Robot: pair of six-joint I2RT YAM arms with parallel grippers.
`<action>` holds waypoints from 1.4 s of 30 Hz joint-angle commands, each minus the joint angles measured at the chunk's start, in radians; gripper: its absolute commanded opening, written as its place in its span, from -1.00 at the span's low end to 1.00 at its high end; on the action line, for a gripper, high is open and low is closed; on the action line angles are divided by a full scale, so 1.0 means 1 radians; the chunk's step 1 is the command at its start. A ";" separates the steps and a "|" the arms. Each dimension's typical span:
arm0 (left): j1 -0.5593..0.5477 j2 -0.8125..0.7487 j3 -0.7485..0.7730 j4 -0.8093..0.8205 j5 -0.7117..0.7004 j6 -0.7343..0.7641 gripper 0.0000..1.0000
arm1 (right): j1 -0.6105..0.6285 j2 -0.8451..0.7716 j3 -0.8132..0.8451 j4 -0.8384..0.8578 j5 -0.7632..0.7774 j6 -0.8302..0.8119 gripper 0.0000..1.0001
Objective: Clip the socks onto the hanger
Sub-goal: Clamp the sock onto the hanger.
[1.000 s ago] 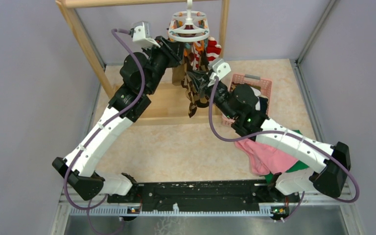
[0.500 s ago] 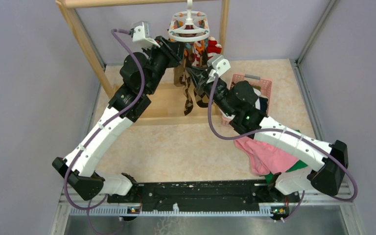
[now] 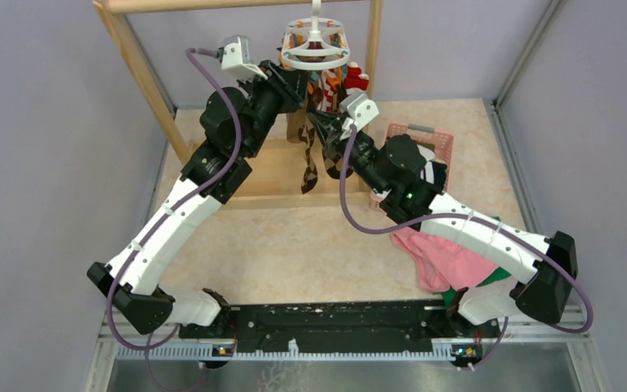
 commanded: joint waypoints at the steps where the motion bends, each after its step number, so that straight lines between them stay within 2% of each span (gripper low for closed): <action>1: -0.003 -0.032 -0.012 0.007 0.006 -0.004 -0.69 | 0.012 -0.021 0.053 0.048 0.002 -0.028 -1.00; 19: -0.003 -0.034 -0.022 0.005 0.017 -0.009 -0.64 | 0.015 -0.016 0.081 0.033 -0.002 -0.070 -1.00; 27: -0.003 -0.057 -0.039 0.022 0.022 -0.010 -0.03 | 0.014 -0.019 0.065 0.036 0.003 -0.065 -1.00; 36: -0.003 -0.109 -0.086 0.024 0.019 -0.009 0.16 | 0.015 -0.029 0.047 0.045 0.011 -0.061 -1.00; 40: -0.003 -0.172 -0.158 0.071 0.038 -0.005 0.30 | 0.014 -0.052 0.012 0.057 0.016 -0.058 -0.98; 42: -0.003 -0.217 -0.222 0.092 0.054 -0.004 0.43 | 0.014 -0.068 -0.011 0.064 0.018 -0.056 -0.75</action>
